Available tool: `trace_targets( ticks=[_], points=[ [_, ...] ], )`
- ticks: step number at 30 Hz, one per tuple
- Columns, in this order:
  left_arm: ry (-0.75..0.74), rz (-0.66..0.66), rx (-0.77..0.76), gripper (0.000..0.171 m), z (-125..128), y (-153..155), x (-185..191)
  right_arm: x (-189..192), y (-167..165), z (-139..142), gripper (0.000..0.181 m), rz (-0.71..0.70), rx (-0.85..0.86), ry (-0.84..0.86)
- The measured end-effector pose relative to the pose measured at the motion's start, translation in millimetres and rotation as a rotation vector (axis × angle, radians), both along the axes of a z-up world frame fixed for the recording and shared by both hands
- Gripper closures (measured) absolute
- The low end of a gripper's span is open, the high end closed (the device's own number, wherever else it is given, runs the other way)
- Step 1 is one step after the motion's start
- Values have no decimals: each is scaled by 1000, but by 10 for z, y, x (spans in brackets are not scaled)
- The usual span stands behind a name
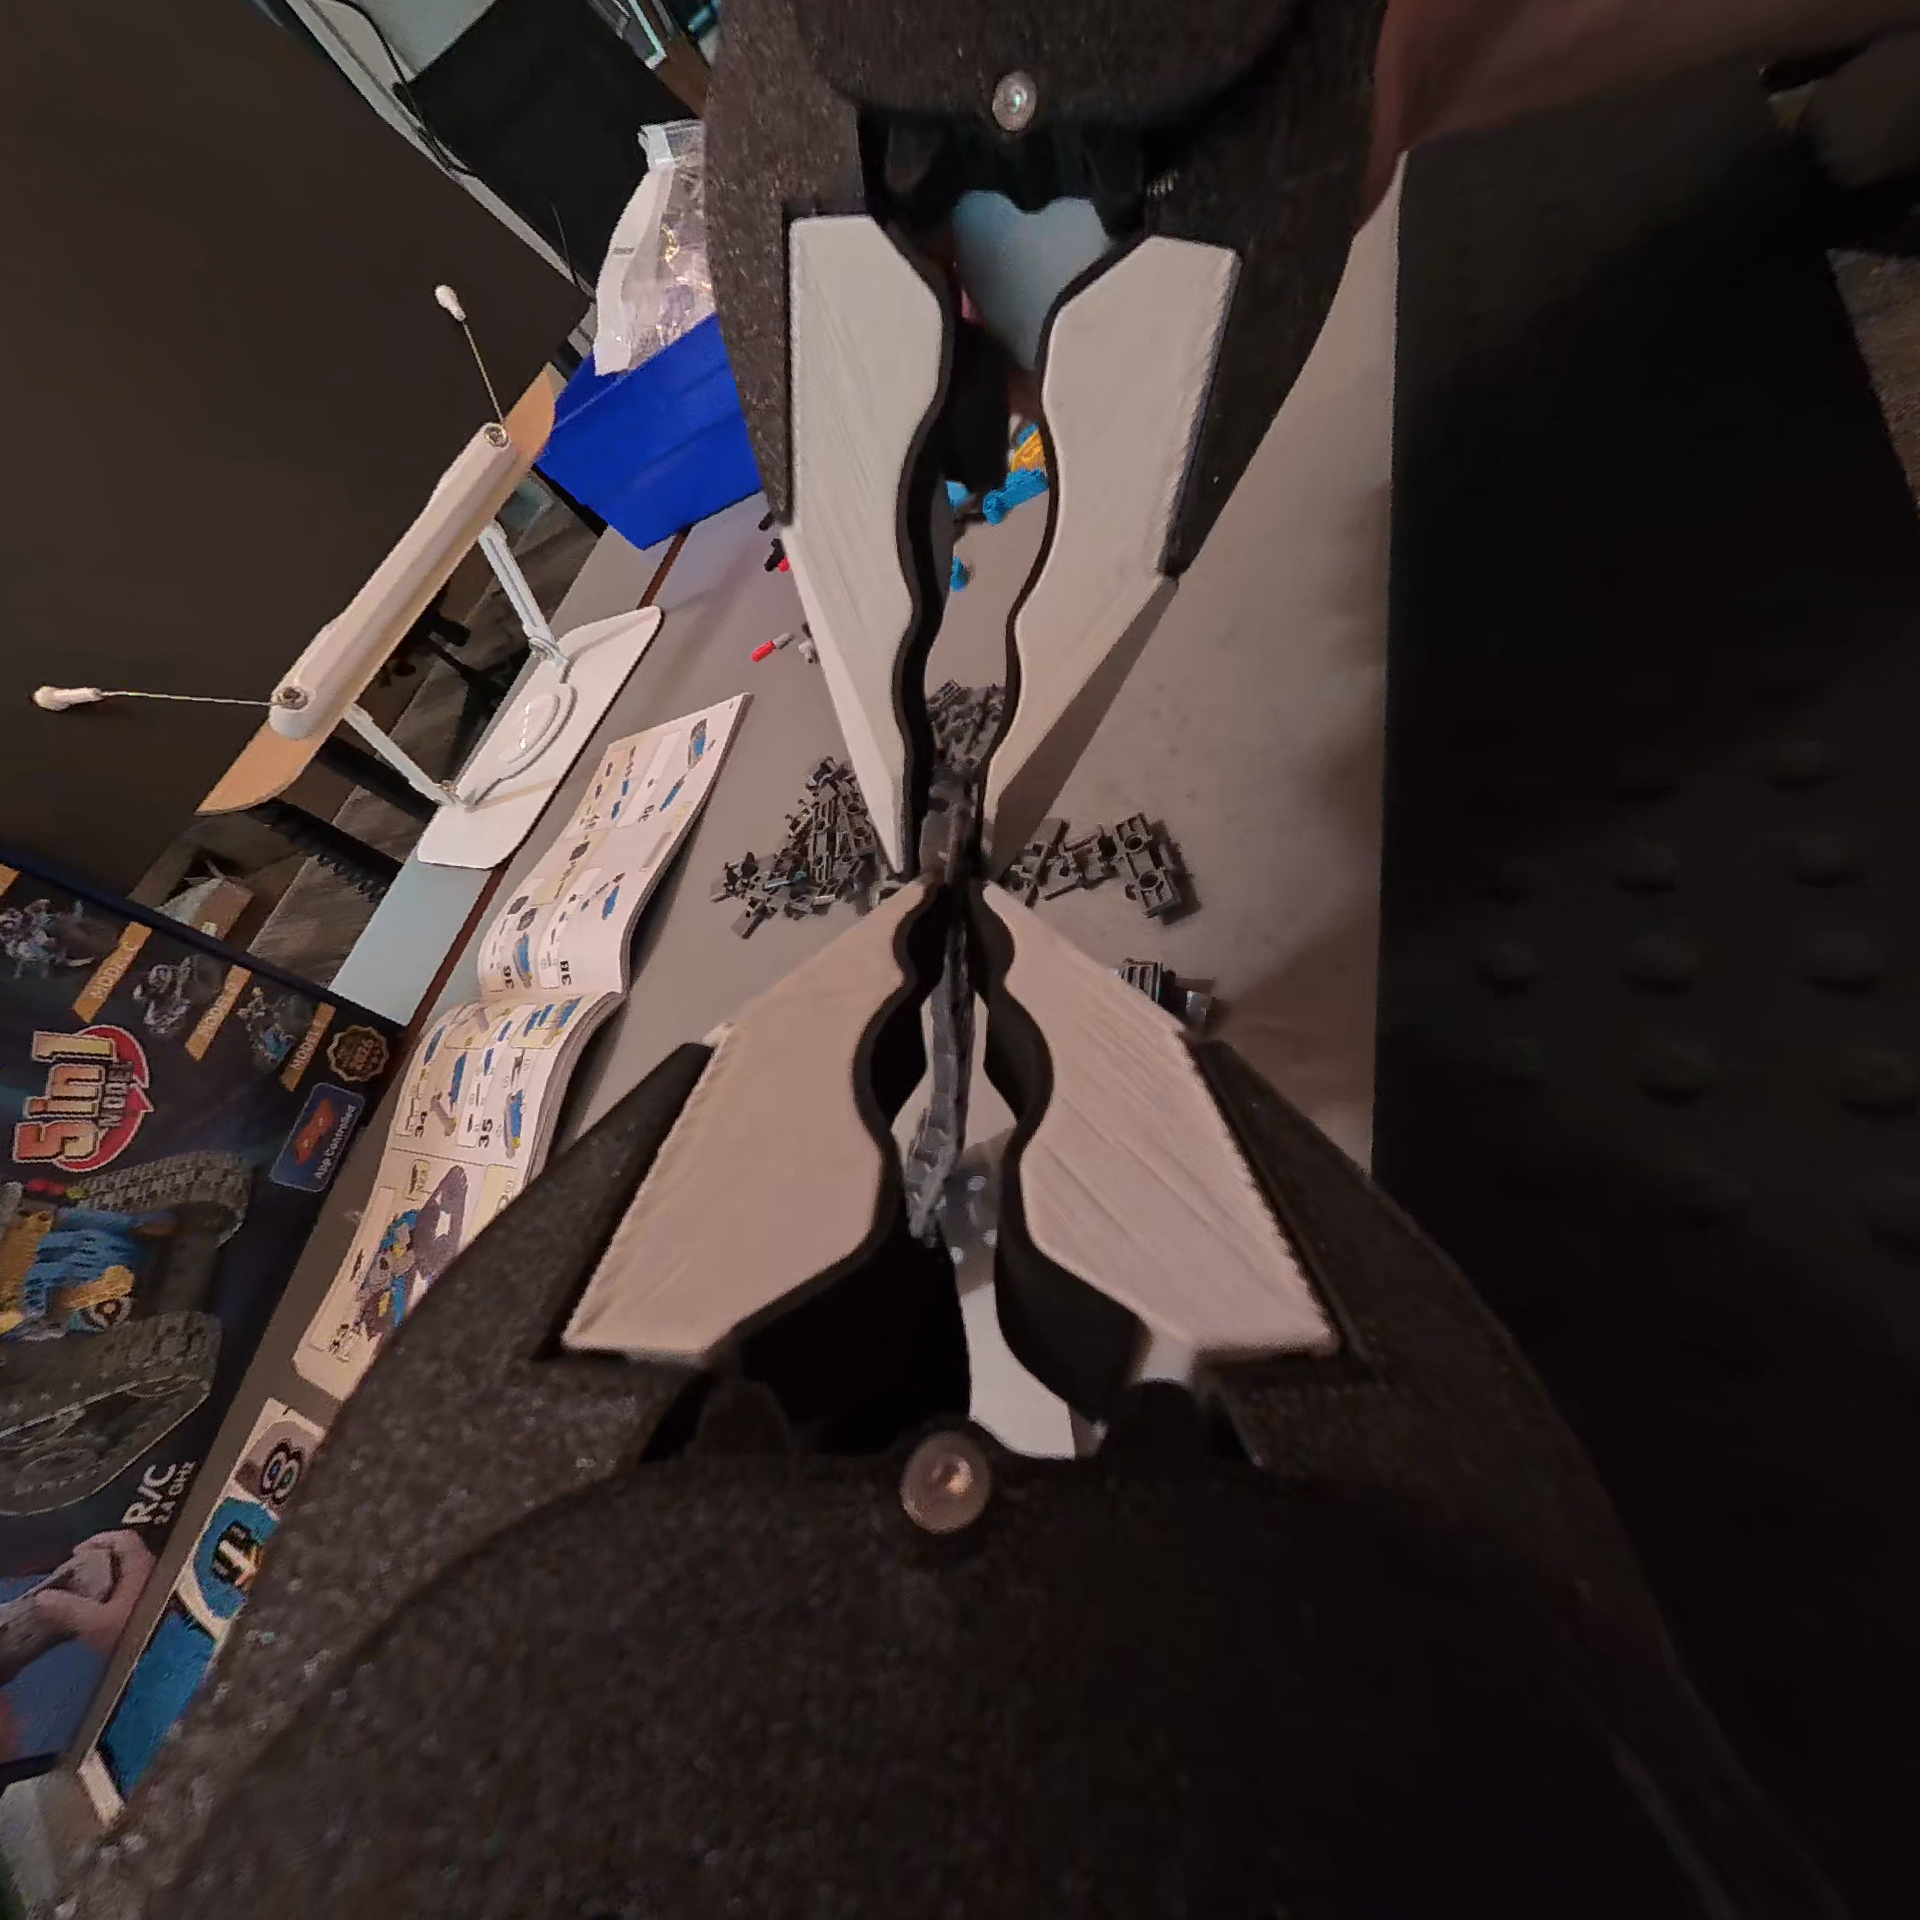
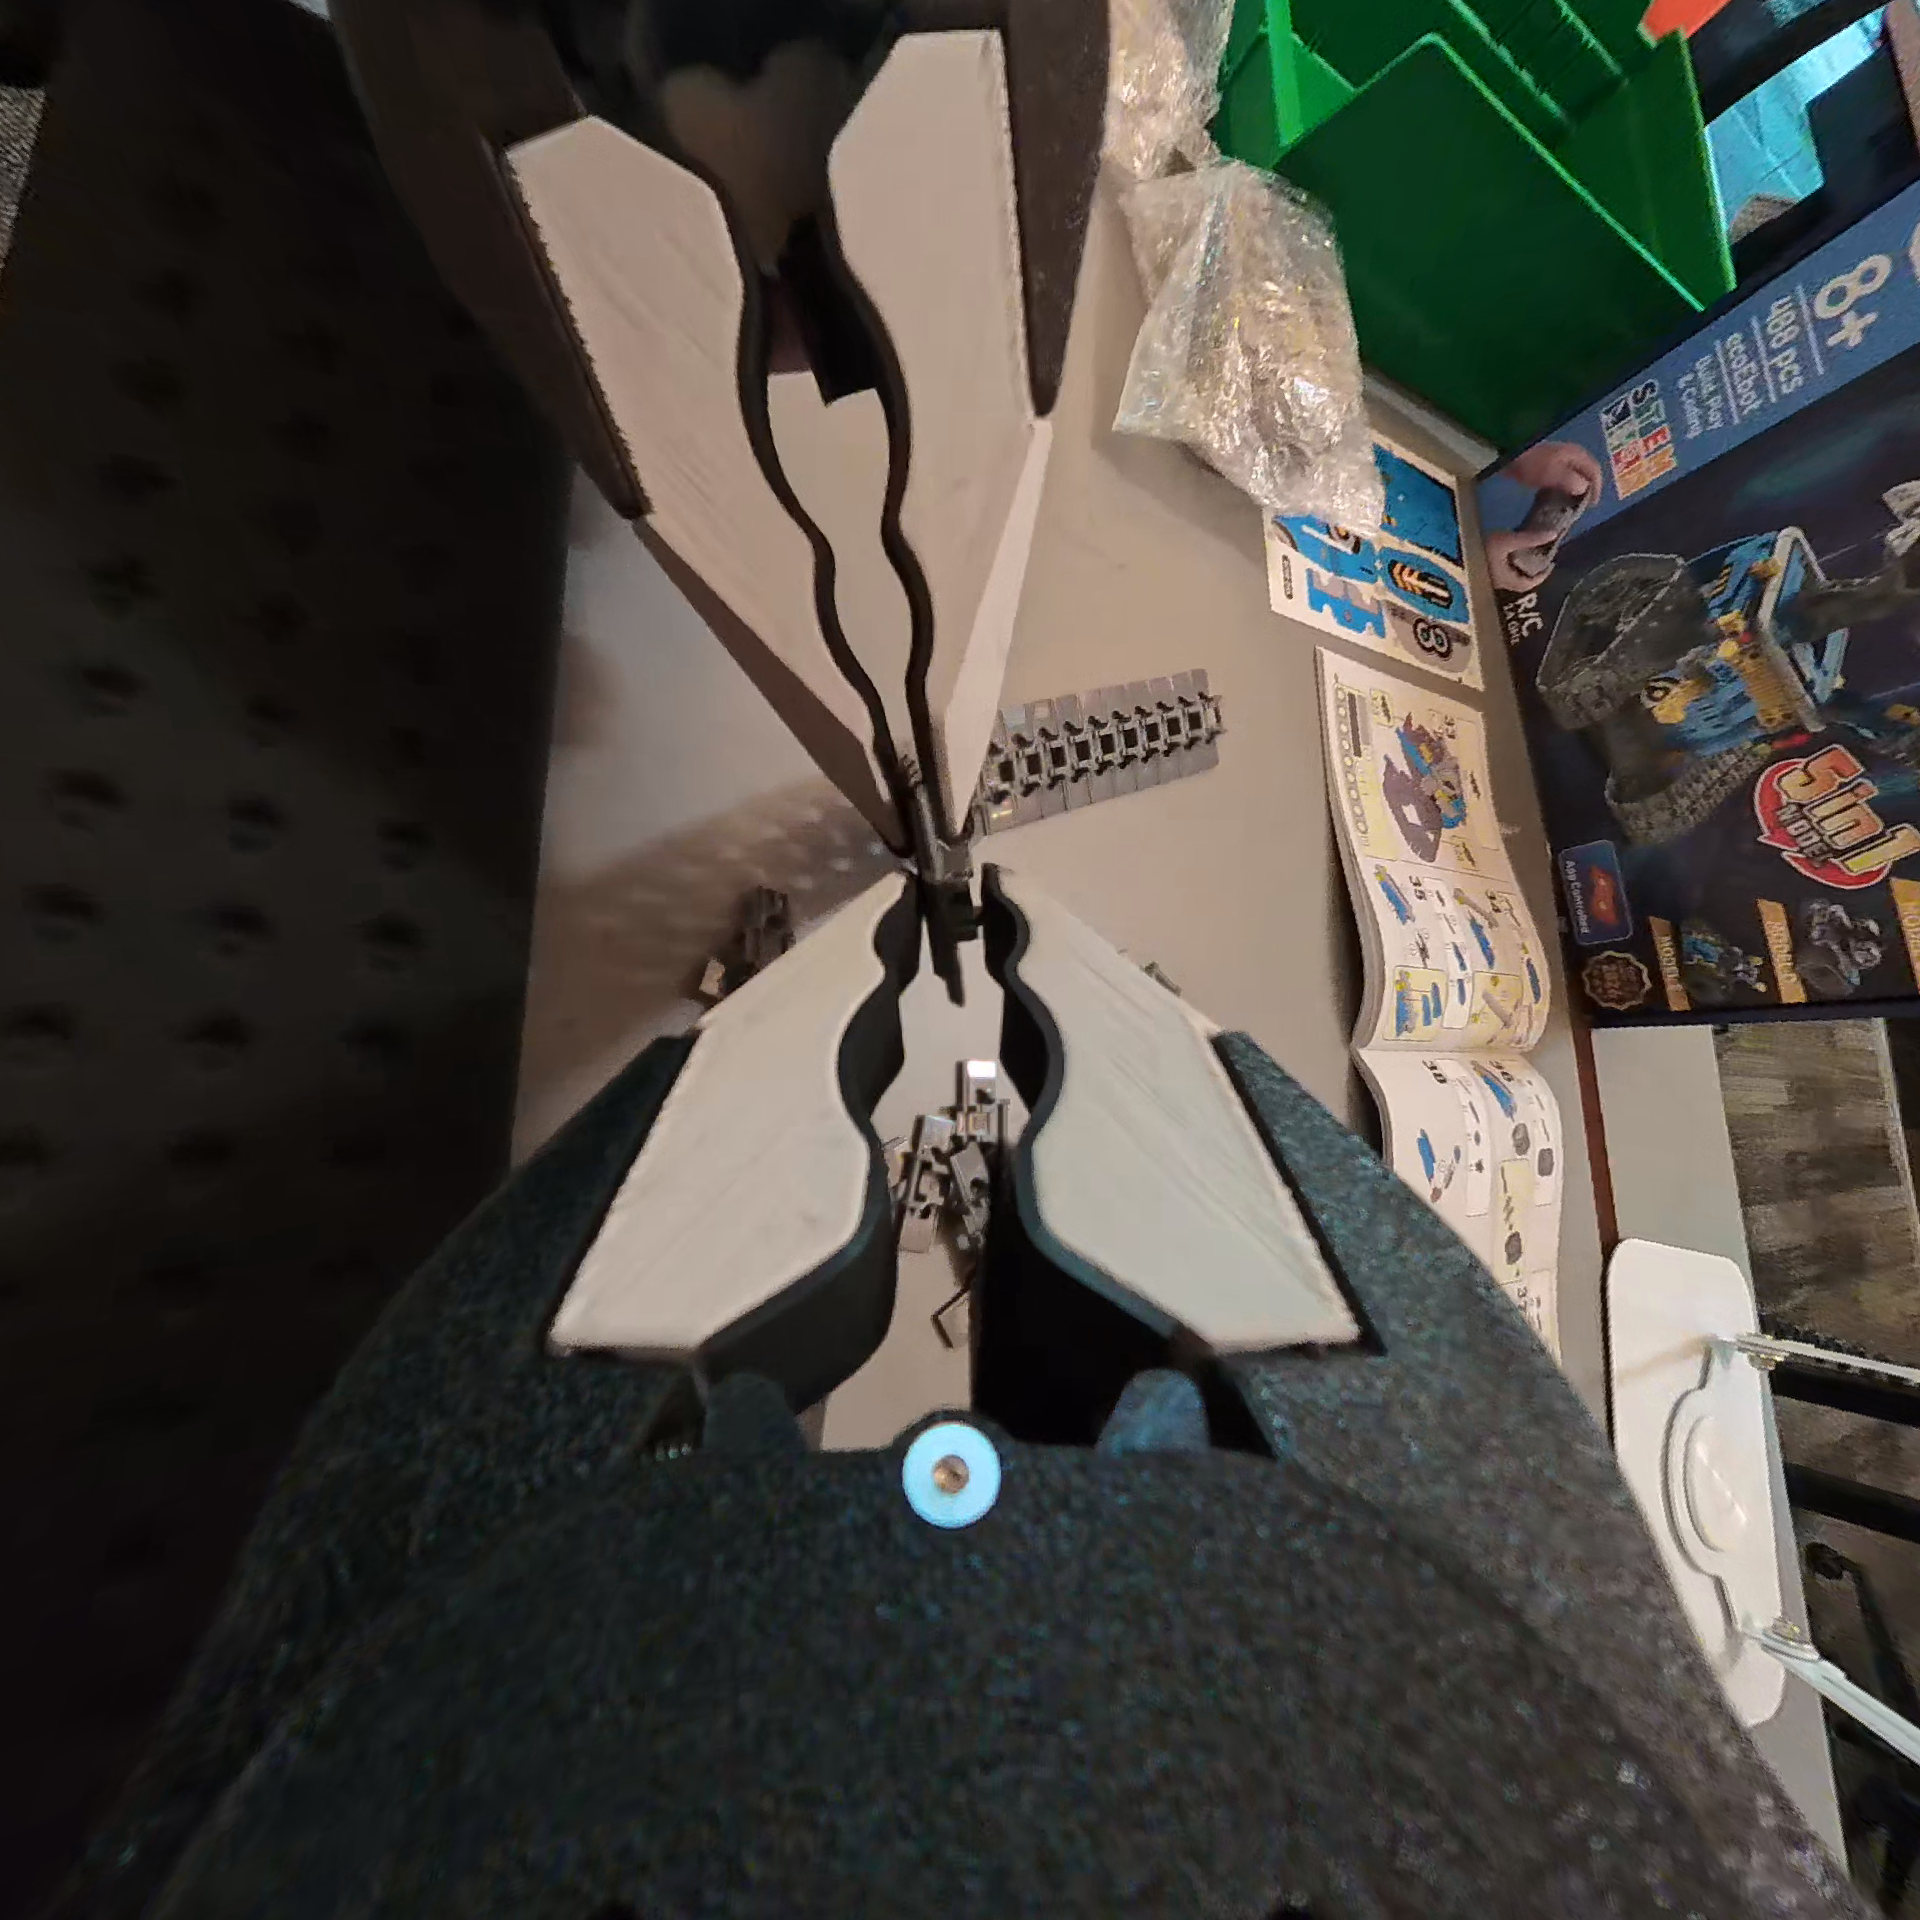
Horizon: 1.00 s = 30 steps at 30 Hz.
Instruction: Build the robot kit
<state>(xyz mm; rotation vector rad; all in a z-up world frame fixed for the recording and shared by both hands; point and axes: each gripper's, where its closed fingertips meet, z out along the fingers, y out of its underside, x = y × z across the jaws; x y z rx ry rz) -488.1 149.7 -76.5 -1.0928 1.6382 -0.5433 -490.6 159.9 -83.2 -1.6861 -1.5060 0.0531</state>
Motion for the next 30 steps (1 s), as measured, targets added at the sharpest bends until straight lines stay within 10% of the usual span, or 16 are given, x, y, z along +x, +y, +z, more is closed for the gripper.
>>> trace_targets(
  ticks=[7, 18, 30],
  points=[
    [30, 61, -5, 171, -176, 16, 34, 26, 11, -186, 175, -13, 34, -102],
    [-9, -31, -430, 148, -261, -50, 22, 159, -109, -232, 173, 37, -277, 441],
    [63, -61, -345, 165, -450, -133, 175, 107, -182, -316, 171, 98, -312, 478]
  ],
)
